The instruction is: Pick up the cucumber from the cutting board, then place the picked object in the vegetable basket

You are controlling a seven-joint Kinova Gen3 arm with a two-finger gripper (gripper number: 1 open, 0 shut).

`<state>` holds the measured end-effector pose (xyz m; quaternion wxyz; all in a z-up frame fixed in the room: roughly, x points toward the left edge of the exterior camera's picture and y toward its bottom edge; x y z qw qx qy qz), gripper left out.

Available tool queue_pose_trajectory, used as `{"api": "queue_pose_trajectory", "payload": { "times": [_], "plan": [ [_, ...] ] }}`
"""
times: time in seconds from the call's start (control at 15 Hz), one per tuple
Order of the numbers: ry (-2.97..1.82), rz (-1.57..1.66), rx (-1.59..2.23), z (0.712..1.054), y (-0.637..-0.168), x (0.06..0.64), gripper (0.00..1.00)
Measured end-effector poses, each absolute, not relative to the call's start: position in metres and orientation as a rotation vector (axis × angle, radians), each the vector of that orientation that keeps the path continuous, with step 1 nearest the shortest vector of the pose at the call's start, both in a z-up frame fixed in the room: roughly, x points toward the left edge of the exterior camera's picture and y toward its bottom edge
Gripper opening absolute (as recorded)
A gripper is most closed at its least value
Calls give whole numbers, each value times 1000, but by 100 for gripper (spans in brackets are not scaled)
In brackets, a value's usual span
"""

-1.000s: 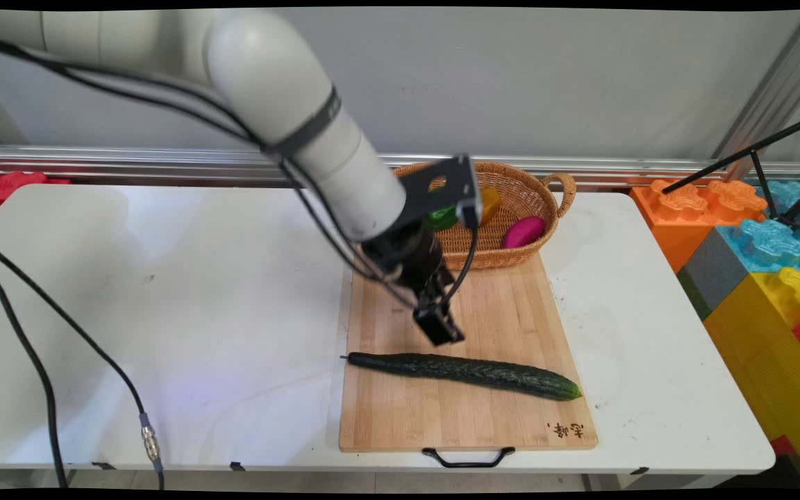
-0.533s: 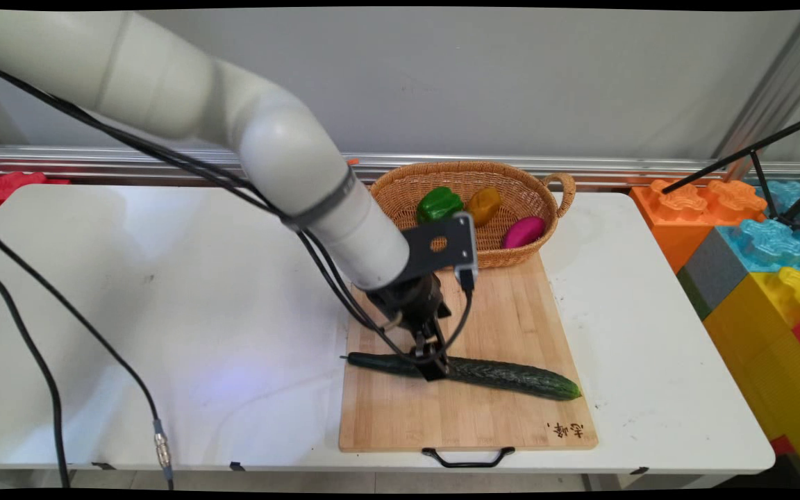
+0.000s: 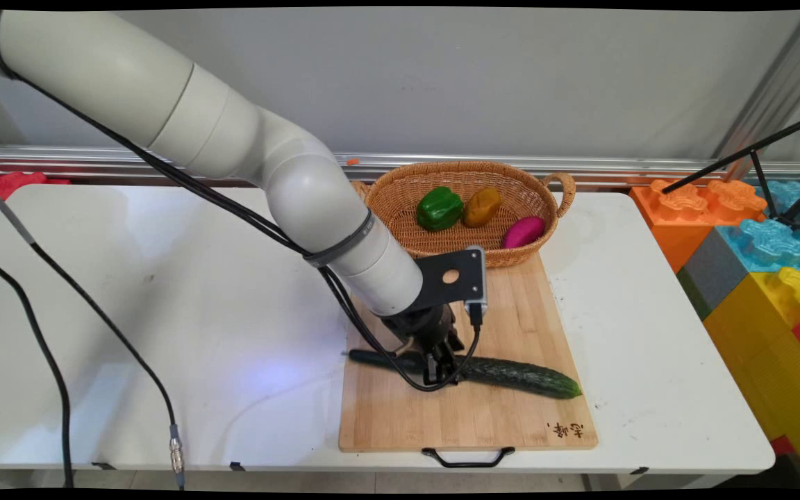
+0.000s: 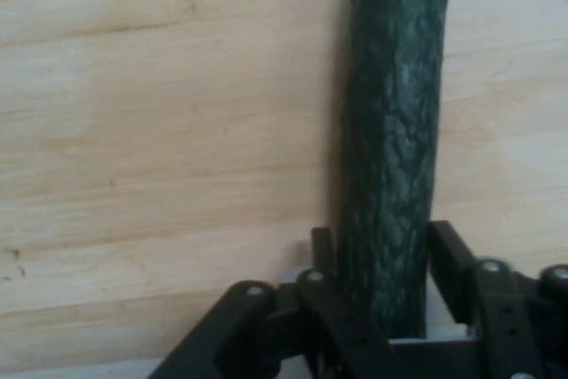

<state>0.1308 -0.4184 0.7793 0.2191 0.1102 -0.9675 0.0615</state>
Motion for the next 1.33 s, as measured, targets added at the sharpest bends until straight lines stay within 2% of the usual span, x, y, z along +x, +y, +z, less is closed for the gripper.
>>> {"api": "queue_pose_trajectory", "payload": {
  "times": [0.27,0.73,1.07,1.33],
  "plan": [
    [-2662,169,291,790,-418,130,0],
    [-2576,229,321,858,-445,130,0],
    [-2472,322,453,899,-495,134,0],
    [-2400,419,602,905,-549,155,0]
  ]
}}
